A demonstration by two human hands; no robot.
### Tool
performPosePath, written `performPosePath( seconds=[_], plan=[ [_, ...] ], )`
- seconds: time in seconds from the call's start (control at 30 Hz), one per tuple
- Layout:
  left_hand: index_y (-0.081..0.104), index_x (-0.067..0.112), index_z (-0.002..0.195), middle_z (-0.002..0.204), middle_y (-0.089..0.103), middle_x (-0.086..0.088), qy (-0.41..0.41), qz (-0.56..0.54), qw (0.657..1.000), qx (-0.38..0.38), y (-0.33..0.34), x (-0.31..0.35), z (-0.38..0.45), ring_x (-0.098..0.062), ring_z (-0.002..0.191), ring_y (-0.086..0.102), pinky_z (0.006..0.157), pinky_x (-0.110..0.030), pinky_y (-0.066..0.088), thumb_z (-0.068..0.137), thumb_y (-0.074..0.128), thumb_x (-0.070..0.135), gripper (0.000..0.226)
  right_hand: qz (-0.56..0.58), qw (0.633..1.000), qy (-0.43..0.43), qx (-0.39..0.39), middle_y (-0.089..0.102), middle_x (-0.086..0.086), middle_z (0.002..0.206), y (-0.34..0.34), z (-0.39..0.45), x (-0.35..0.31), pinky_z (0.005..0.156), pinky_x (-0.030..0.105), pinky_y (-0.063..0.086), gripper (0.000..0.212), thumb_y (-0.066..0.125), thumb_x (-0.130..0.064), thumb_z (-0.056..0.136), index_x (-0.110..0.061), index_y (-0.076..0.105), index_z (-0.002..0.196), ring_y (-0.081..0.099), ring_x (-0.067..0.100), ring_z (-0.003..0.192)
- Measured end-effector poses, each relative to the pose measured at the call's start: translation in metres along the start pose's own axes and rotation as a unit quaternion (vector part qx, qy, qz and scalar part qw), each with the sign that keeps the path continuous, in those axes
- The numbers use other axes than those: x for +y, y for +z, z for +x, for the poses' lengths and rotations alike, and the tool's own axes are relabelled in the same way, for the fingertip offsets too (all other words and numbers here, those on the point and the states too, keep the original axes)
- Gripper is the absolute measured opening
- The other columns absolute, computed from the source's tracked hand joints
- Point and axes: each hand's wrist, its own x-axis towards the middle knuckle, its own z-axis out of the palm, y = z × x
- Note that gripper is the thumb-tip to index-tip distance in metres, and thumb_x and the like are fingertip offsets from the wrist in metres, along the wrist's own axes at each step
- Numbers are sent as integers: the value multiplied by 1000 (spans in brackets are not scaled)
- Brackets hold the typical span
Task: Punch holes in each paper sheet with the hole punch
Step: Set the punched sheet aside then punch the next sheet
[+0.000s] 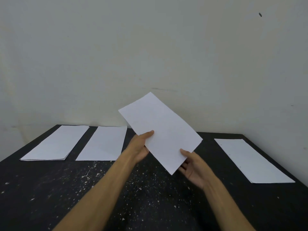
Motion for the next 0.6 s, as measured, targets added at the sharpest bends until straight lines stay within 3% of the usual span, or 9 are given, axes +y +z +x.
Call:
performPosePath(
  seconds=[0.1,0.2,0.27,0.43,0.6],
  plan=[
    [57,7,136,129,70,-13,-26,57,997,-35,-4,16,-1,-33,120,66,106,-52,50,97,62,2,39,-19,1000,3,-6,73,12,130,-24,-3,-34,86,44,65,49,69,-26,93,-13,62,140,70,30,118],
    [58,4,135,130,69,-15,-74,114,988,-75,-4,24,0,-32,119,67,103,-49,53,96,62,1,40,-89,994,27,-56,71,12,131,-42,-5,-66,78,39,62,54,62,-49,96,-15,67,138,73,27,101],
    [59,2,135,130,69,-16,-115,154,977,-97,0,22,1,-31,117,68,98,-43,57,96,62,1,40,-164,982,39,-90,71,14,131,-47,-5,-80,84,41,60,54,58,-53,98,-16,69,136,74,27,100],
    [56,3,140,136,65,-18,-196,182,952,-148,15,-8,7,-34,124,64,104,-46,53,95,62,1,45,-295,950,27,-96,73,13,130,-42,0,-85,100,49,58,50,72,-31,94,-9,63,138,72,31,116],
    [53,3,142,137,63,-20,-227,160,949,-151,23,-36,18,-37,126,62,108,-52,49,92,66,1,51,-325,945,1,-44,77,9,122,-58,4,-71,106,55,53,39,74,-15,94,-11,66,132,73,32,113]
  ],
)
